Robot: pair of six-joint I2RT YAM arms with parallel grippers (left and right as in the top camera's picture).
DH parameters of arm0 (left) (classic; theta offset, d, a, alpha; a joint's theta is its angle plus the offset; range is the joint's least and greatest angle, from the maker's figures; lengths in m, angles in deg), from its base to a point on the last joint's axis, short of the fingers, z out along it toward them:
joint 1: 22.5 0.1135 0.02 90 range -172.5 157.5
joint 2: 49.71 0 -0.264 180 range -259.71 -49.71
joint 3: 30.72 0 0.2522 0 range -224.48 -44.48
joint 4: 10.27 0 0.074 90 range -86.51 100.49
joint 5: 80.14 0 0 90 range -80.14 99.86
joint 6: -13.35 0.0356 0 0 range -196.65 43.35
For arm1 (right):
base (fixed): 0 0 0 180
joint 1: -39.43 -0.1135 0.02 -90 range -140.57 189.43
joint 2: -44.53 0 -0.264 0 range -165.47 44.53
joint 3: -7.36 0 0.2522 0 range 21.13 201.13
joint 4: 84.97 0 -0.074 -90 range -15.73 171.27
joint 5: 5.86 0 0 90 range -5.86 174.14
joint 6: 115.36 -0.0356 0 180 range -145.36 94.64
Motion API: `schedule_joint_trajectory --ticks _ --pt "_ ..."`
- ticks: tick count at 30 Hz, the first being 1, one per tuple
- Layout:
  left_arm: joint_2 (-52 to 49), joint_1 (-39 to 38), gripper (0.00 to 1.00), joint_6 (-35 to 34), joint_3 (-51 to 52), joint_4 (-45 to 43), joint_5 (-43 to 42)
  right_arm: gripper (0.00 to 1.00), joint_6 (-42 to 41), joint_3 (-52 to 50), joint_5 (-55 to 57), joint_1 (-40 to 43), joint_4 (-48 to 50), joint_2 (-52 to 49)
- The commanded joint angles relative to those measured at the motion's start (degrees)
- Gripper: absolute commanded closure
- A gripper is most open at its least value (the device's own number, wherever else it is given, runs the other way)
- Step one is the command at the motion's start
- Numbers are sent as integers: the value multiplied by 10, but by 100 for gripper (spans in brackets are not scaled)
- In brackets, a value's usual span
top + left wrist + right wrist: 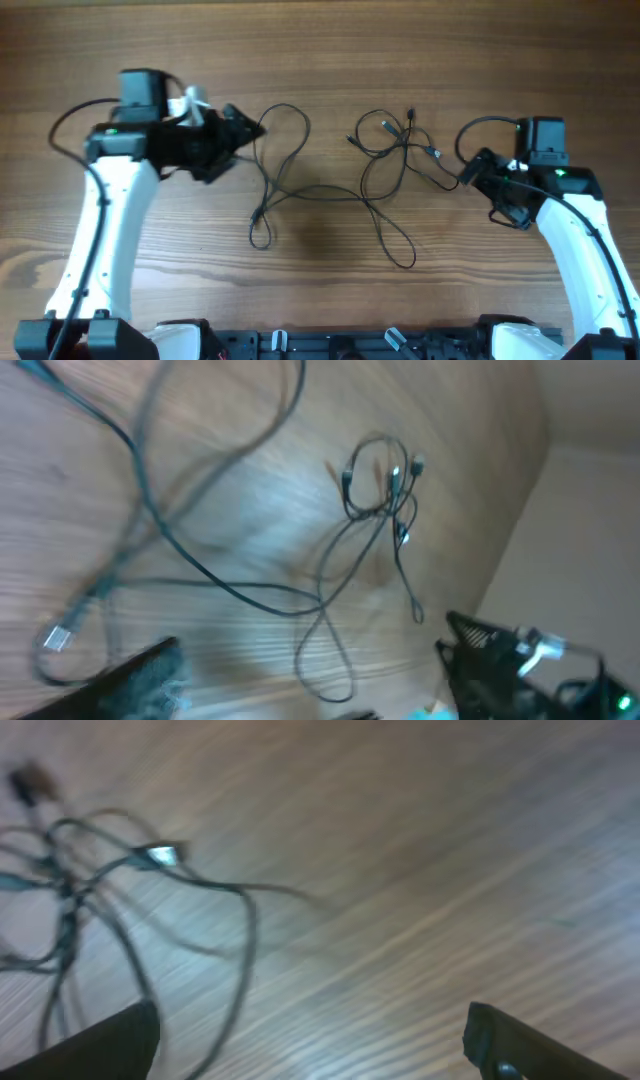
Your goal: Untangle cables
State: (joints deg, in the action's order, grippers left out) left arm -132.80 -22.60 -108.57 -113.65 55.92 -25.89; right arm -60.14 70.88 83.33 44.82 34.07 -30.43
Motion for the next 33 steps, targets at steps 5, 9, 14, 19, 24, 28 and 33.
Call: schedule_joint_trajectory --ticks 5,9,14,19,24,28,33 --pt "-23 -247 15 -136 -2 -72 153 0 -12 3 23 11 -11 -5" --pt "-87 -350 7 -190 -2 -76 228 0 -12 3 23 11 -10 -5" --pt "-189 -416 24 -278 -2 -123 218 0 34 3 23 11 12 -5" --pt "-227 -446 28 -333 -2 -174 239 0 40 3 23 11 10 -5" --pt "-265 -467 50 -361 -2 -215 241 0 40 3 21 11 11 -5" --pt "-299 -491 56 -361 -2 -244 258 0 40 3 18 11 10 -5" --pt "-298 -492 96 -318 -2 -241 273 0 48 3 5 11 11 -5"
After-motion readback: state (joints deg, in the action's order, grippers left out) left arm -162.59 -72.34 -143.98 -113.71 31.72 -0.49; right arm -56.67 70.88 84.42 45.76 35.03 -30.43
